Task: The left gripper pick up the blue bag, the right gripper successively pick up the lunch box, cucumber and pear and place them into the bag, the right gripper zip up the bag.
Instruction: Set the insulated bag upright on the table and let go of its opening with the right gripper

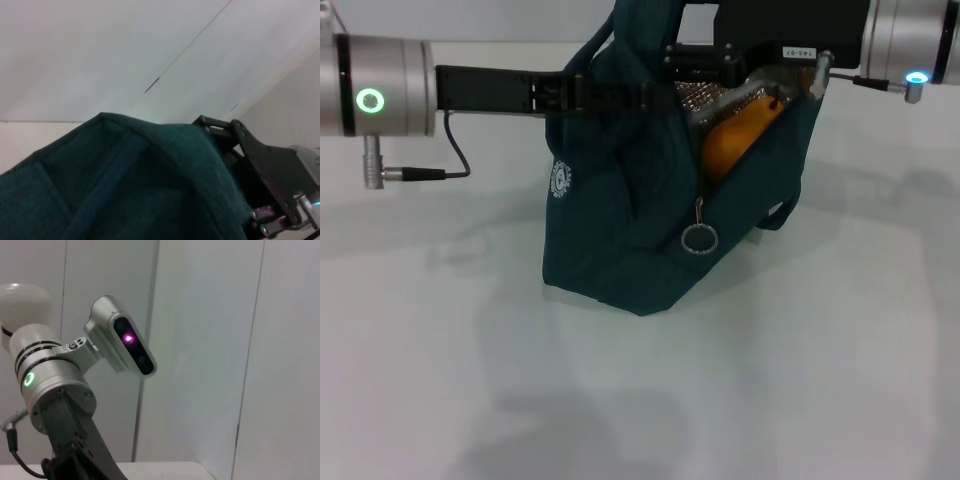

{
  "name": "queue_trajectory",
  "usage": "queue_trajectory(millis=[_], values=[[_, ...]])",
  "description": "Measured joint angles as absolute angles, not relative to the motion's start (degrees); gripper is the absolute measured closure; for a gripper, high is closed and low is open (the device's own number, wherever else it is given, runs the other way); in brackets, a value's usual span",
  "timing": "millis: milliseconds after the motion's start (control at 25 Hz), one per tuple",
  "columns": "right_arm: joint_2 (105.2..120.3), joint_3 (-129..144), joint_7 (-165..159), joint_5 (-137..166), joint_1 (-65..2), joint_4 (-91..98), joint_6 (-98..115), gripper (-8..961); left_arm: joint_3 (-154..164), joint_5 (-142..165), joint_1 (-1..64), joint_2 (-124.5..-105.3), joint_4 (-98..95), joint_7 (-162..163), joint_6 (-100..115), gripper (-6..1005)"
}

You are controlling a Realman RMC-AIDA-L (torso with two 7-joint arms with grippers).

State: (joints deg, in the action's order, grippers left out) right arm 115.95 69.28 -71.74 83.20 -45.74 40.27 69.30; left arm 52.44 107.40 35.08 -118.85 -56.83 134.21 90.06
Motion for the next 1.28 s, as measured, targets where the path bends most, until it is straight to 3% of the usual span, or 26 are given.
queue_trajectory(millis=[360,800,1280], values=[[115.95,69.8,-71.9,83.1,-45.7,40.6,69.2,260,52.1,108.3,35.8,-118.62,-56.4,135.2,89.4,323],[116.01,69.8,-72.1,82.9,-45.1,40.7,69.7,260,52.0,108.3,34.6,-118.19,-56.2,134.7,89.5,766],[115.82,69.7,-72.8,82.1,-40.8,42.1,72.4,260,50.3,106.4,33.1,-117.37,-55.6,134.6,89.9,869]])
